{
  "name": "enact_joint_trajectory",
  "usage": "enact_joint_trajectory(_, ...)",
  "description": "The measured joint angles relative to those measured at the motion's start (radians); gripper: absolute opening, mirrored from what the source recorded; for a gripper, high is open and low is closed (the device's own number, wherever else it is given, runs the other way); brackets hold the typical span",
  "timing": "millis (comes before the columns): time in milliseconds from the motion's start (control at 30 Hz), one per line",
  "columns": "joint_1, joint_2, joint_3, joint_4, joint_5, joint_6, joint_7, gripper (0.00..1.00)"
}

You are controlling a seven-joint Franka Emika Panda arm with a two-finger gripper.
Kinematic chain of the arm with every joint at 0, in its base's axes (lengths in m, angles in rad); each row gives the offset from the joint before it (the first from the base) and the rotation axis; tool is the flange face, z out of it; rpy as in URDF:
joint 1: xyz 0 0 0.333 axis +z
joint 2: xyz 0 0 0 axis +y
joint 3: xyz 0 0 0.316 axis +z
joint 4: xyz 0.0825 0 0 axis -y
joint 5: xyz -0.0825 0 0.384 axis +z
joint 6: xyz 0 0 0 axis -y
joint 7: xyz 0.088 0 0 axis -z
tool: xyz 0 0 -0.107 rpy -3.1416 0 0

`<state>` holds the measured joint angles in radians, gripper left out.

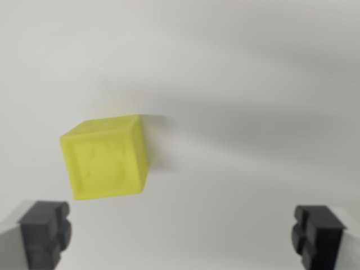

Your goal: Pick yellow cube

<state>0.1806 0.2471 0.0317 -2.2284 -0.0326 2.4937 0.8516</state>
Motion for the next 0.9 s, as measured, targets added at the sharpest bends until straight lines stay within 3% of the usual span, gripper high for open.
enact_joint_trajectory(900,0.073,0.122,0.000,-0.040,0.000,0.149,0.019,1.00)
